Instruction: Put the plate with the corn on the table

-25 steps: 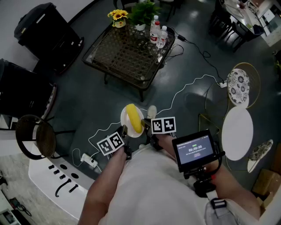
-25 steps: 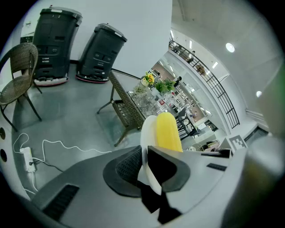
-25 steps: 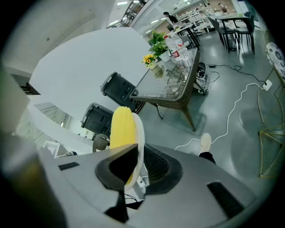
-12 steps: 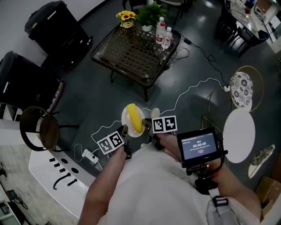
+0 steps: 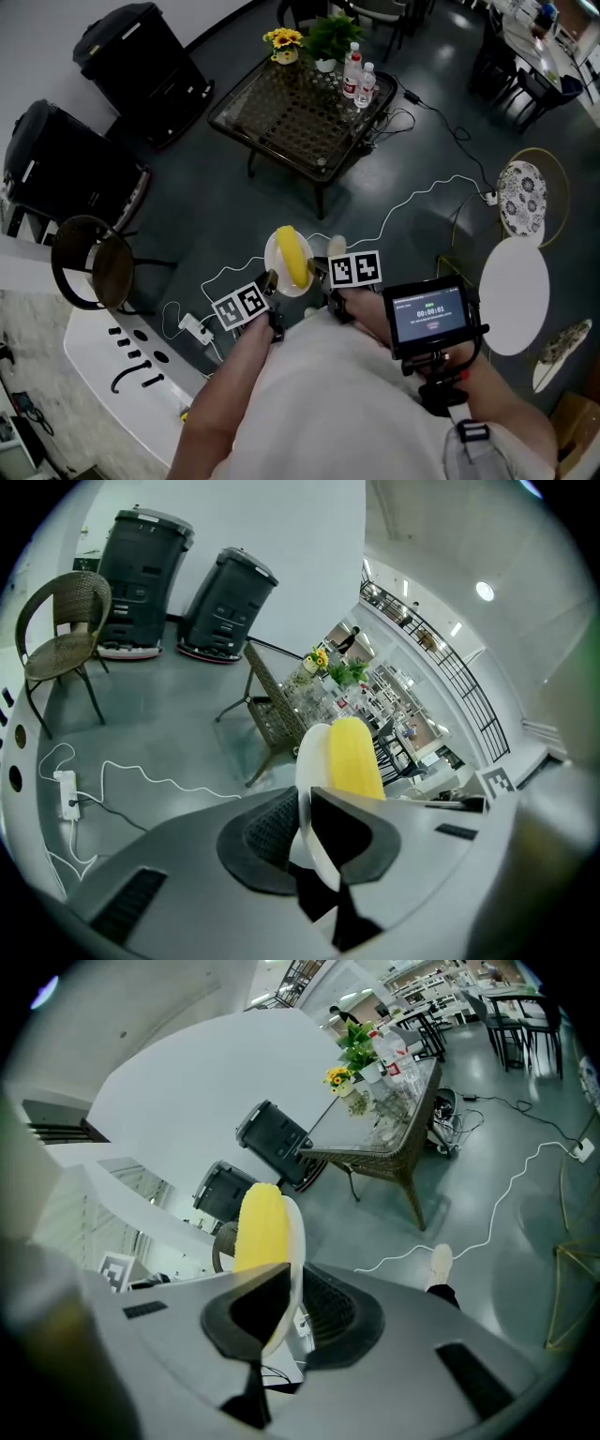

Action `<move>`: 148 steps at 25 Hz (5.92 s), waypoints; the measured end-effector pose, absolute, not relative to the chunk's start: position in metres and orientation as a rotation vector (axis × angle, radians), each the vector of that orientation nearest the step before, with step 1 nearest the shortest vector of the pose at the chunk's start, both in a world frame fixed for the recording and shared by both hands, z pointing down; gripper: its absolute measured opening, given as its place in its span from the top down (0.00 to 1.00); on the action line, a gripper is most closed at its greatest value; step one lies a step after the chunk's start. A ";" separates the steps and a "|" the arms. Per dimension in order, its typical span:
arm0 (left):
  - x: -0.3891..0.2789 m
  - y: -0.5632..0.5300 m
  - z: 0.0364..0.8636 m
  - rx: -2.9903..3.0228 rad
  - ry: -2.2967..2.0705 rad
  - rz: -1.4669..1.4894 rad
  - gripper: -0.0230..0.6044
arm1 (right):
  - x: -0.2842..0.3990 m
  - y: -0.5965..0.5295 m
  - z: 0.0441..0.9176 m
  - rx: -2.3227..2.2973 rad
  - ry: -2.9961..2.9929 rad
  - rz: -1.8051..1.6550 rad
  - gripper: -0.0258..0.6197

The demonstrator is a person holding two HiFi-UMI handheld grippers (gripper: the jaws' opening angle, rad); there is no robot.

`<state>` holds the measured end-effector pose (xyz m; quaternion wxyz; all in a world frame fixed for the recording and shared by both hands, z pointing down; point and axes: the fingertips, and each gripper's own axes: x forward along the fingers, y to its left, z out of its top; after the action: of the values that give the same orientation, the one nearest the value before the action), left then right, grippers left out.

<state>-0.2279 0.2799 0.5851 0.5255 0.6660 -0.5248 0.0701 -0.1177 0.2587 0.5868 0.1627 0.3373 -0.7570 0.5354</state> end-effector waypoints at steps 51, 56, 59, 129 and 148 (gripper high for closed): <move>-0.224 0.284 0.579 1.589 -1.251 0.135 0.89 | -0.115 0.258 0.579 0.944 -2.151 1.477 0.89; -0.219 0.273 0.583 1.594 -1.240 0.137 0.89 | -0.110 0.248 0.582 0.956 -2.151 1.475 0.89; -0.218 0.260 0.582 1.591 -1.237 0.141 0.89 | -0.109 0.234 0.582 0.956 -2.146 1.482 0.89; -0.176 -0.086 0.592 1.653 -1.107 0.245 0.89 | -0.065 -0.095 0.589 1.105 -2.108 1.606 0.89; -0.182 -0.207 0.608 1.814 -0.893 0.401 0.89 | -0.073 -0.186 0.609 1.390 -2.033 1.742 0.89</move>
<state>-0.1823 -0.2066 0.6078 0.5142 0.7549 -0.3714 0.1666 -0.0731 -0.1861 0.6093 0.0626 0.4599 -0.6727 0.5762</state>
